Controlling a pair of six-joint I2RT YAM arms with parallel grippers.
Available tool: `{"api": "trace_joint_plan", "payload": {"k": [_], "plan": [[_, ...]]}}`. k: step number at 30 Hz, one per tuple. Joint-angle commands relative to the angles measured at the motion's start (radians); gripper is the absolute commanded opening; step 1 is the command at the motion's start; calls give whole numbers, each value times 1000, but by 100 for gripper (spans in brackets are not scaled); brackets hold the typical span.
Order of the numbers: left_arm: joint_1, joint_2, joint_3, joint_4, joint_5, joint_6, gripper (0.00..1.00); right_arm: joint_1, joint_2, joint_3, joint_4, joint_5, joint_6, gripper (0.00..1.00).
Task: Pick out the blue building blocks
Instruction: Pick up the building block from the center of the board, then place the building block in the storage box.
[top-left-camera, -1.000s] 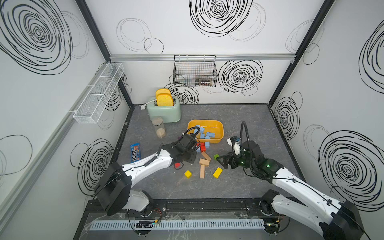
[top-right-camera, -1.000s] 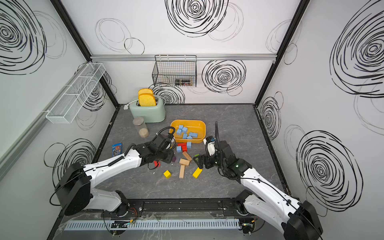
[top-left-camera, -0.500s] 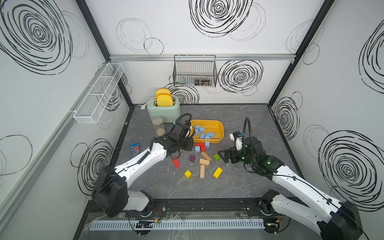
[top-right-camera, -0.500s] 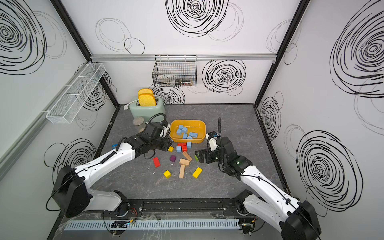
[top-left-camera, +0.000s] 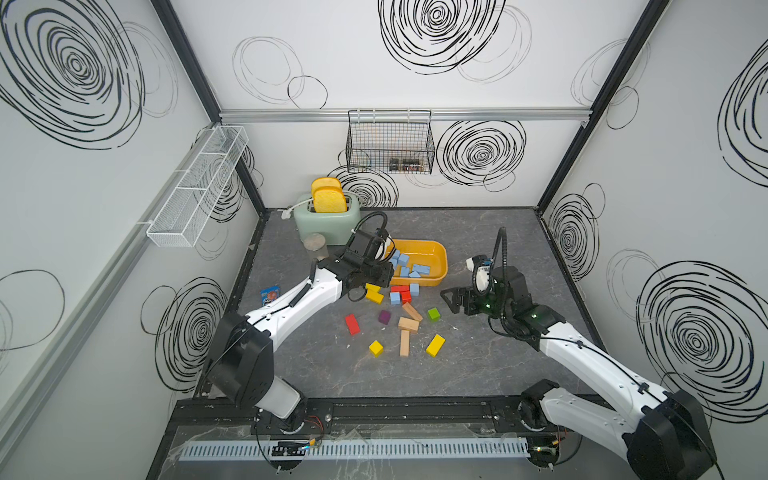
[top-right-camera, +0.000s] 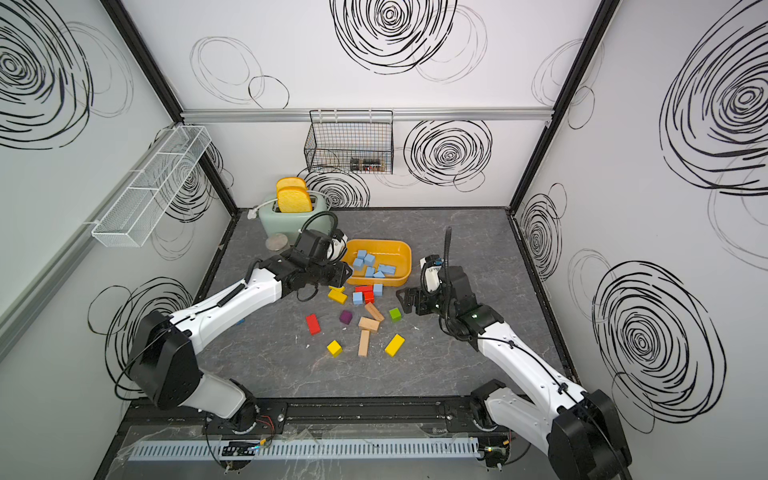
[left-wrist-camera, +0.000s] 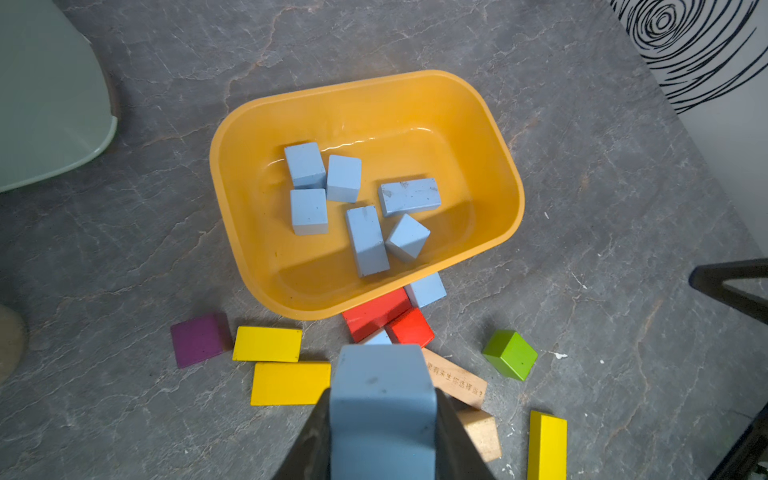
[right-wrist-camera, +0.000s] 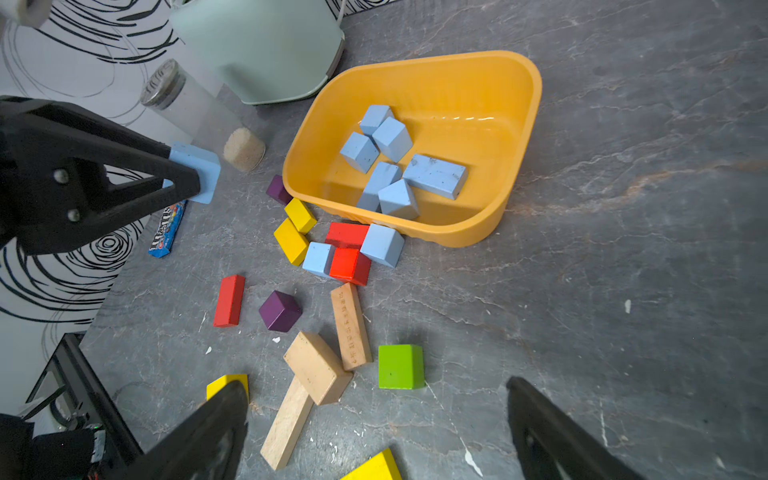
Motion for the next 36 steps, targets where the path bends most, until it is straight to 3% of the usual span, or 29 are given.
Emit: {"api": "trace_joint_plan", "payload": {"k": [1,36], "plan": [[11,55,63,30,17,29,0,-15,15,30,53,-10,-10,98],[22,551,457,43,197,41,0,-78,183,58,128,16,-38,98]]}}
